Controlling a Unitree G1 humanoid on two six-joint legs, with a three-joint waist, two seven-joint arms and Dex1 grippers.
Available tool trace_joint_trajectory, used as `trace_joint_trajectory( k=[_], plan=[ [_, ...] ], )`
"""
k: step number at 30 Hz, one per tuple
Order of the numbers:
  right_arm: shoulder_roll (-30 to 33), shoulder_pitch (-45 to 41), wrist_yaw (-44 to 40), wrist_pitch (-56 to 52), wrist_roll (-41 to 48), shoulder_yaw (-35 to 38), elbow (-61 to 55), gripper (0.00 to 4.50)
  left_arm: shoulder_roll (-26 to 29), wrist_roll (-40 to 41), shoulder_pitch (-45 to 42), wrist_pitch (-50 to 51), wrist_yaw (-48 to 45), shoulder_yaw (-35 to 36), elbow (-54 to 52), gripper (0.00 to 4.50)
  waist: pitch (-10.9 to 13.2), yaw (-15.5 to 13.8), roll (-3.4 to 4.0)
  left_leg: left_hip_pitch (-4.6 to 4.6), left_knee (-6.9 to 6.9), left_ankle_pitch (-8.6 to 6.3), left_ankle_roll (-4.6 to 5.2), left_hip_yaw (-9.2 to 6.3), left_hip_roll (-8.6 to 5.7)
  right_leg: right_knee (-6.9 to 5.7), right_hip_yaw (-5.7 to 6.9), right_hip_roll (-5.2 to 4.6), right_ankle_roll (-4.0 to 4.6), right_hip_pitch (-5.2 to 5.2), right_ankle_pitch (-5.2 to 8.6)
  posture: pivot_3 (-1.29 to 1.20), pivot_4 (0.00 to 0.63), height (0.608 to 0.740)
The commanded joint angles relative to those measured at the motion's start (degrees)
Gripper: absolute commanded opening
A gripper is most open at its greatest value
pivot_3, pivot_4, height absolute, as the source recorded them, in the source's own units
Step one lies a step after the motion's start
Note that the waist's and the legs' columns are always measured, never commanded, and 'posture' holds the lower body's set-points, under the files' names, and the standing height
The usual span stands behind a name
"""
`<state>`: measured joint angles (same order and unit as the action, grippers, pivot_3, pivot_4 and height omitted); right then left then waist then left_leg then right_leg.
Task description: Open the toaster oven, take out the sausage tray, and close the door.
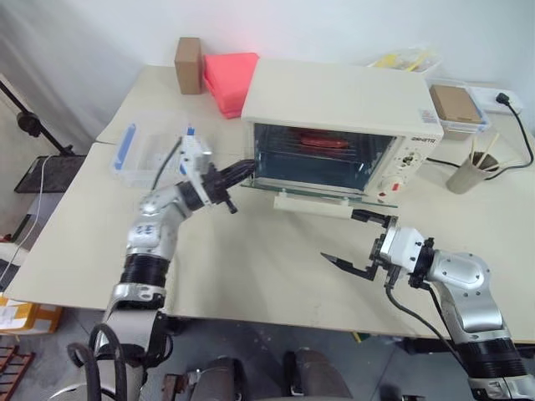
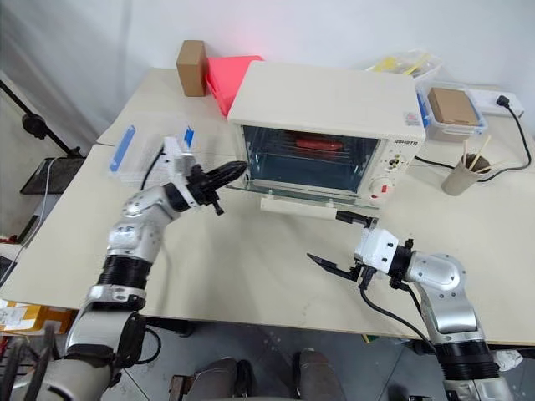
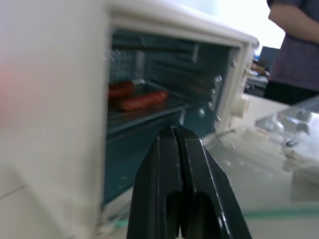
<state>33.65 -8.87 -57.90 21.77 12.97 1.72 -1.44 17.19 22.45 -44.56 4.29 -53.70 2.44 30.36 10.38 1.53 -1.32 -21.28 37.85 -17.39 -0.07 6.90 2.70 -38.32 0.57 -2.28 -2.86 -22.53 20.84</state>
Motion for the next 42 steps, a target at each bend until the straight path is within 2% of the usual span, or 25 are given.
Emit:
trace_joint_trajectory(
  k=[1, 7, 12, 17, 20, 25, 27, 29, 33, 40, 42],
  plan=[
    [0.68, 5.69, 3.03, 4.64, -0.92, 3.45, -1.79, 4.50, 0.20, -2.21, 0.81, -2.36, -4.34, -2.40, 0.67, 0.02, 0.00, -0.05, 0.00, 0.00, -0.02, -0.01, 0.00, 0.01, 0.00, -0.01, -0.02, 0.00, 0.00, -0.01, 0.00, 0.00, 0.150, 0.740],
    [-1.03, 23.97, 13.30, 5.21, -2.38, 14.31, -4.16, 4.50, 2.04, -5.26, 5.81, -4.84, -7.24, -4.44, -0.80, 0.02, 0.00, -0.16, 0.00, 0.02, 0.01, -0.01, -0.01, 0.00, -0.01, -0.01, -0.05, -0.03, -0.01, 0.06, 0.00, 0.00, 0.150, 0.740],
    [-0.45, 26.26, 20.71, -2.16, -0.59, 20.71, -10.44, 4.50, 2.69, -6.65, 10.10, -5.84, -7.89, -5.32, -3.82, 0.02, 0.01, 0.47, -0.02, 0.18, 0.04, -0.01, -0.03, 0.09, -0.02, -0.17, -0.19, -0.04, -0.01, 0.12, 0.00, 0.00, 0.150, 0.740],
    [1.81, 16.48, 20.81, -7.58, -2.08, 15.62, -15.07, 4.50, 2.66, -7.00, 14.83, -6.02, -5.55, -4.53, -7.73, 0.02, -0.02, 0.74, 0.04, 0.33, 0.03, 0.04, -0.13, 0.13, 0.03, -0.36, -0.29, 0.05, 0.00, 0.10, 0.01, 0.00, 0.150, 0.740],
    [1.55, 8.51, 21.15, -10.59, -5.47, 9.42, -15.16, 4.50, 2.35, -6.24, 16.78, -4.87, -3.12, -3.42, -11.08, 0.59, -0.03, 0.25, 0.04, 0.30, 0.04, 0.04, -0.11, 0.11, 0.01, -0.34, -0.28, 0.04, 0.00, 0.09, 0.01, 0.00, 0.150, 0.740],
    [-4.32, -7.03, 25.51, -13.71, -15.48, -2.78, -11.02, 4.50, 2.85, -1.67, 20.97, -0.91, -0.62, 0.03, -20.93, 2.03, -0.02, 0.19, 0.04, 0.12, 0.10, 0.03, -0.08, 0.10, 0.00, -0.38, -0.27, 0.01, 0.00, -0.05, 0.01, 0.00, 0.150, 0.740],
    [-8.49, -17.58, 32.65, -12.16, -27.18, -9.55, -1.55, 4.50, 3.97, 2.56, 24.86, 2.38, 0.70, 3.17, -28.90, 2.63, -0.01, 0.56, 0.02, 0.07, 0.12, 0.03, -0.08, 0.10, 0.02, -0.39, -0.25, 0.00, 0.00, -0.10, 0.01, 0.00, 0.150, 0.740],
    [-9.55, -25.02, 38.00, -11.52, -37.49, -14.85, 6.87, 4.50, 4.92, 4.67, 27.93, 4.78, 2.00, 4.63, -34.49, 3.25, 0.02, 1.66, 0.03, 0.05, 0.16, 0.03, -0.08, 0.23, 0.01, -0.52, -0.36, -0.02, 0.00, -0.23, 0.00, 0.00, 0.150, 0.740],
    [-11.68, -33.95, 44.46, -11.46, -41.86, -17.64, 21.05, 4.50, 5.33, 3.32, 31.77, 5.90, 6.39, 4.96, -39.34, 4.48, 0.02, 0.98, 0.04, 0.04, 0.14, 0.05, -0.08, 0.03, -0.01, -0.58, -0.19, -0.08, 0.02, -0.23, 0.01, 0.00, 0.150, 0.740],
    [-13.20, -43.24, 51.12, -6.71, -45.06, -20.34, 37.41, 4.50, 4.74, 4.46, 34.01, 8.34, 9.58, 4.36, -42.77, 4.48, 0.02, 1.61, 0.03, -0.10, 0.16, 0.01, 0.01, 0.08, -0.06, -0.38, -0.21, -0.12, 0.01, -0.20, 0.01, 0.00, 0.150, 0.740],
    [-13.20, -43.94, 51.97, -5.99, -45.53, -20.78, 39.28, 3.89, 4.63, 4.37, 33.73, 8.44, 9.97, 4.09, -42.55, 4.50, 0.02, 1.81, 0.03, -0.08, 0.15, 0.01, 0.01, 0.08, -0.04, -0.41, -0.21, -0.10, 0.01, -0.20, 0.01, 0.00, 0.150, 0.740]
  ],
)
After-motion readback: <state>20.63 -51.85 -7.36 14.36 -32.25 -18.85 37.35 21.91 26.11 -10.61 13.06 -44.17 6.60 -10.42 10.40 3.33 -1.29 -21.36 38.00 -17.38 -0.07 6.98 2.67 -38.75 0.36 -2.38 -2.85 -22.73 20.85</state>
